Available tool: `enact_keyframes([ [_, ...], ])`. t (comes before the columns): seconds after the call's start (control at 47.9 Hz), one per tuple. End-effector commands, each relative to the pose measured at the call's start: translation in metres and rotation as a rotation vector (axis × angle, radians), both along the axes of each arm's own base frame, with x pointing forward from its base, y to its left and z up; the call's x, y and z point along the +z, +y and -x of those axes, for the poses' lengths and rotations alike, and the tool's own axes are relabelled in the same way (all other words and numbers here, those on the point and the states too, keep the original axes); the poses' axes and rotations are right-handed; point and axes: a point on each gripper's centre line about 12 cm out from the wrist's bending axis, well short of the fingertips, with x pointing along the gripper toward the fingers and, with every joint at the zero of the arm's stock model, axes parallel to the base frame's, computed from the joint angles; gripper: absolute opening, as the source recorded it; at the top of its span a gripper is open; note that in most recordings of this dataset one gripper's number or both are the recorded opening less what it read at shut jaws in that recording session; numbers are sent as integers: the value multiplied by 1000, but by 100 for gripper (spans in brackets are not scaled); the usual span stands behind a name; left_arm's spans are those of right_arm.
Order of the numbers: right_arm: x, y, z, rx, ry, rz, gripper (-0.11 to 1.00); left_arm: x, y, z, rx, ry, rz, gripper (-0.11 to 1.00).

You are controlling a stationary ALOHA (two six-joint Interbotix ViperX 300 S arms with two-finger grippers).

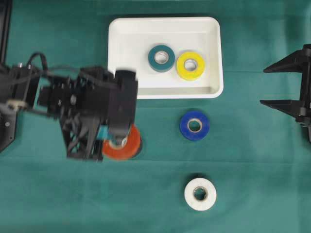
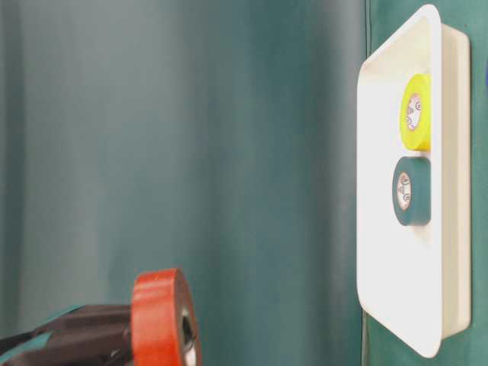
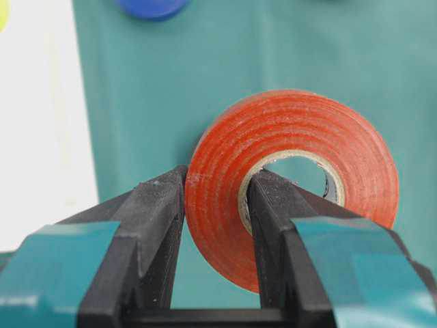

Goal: Pick up the tape from a random location and place it into the white case.
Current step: 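Carry the red roll with the left gripper to the tray's left end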

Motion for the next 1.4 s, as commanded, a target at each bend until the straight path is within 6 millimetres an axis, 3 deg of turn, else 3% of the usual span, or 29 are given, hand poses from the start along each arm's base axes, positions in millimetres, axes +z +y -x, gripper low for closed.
enact_keyframes([
  [0.0, 10, -1, -4, 1, -25, 7, 86, 14, 19, 4, 51, -35, -1, 22],
  [0.397, 11, -1, -4, 2, -26, 8, 86, 10, 100, 13, 283, -23, -8, 22],
  [0.648, 9, -1, -3, -2, -10, 8, 86, -3, 150, 36, 439, 10, -7, 22],
  [0.815, 9, -1, -3, -1, -9, 11, 86, -9, 173, 54, 523, 23, -2, 22],
  [1.107, 9, -1, -3, -1, -9, 11, 86, -17, 196, 80, 622, 24, 0, 22],
  [1.379, 10, -1, -3, -1, -11, 11, 86, -20, 199, 65, 609, -5, -6, 22],
])
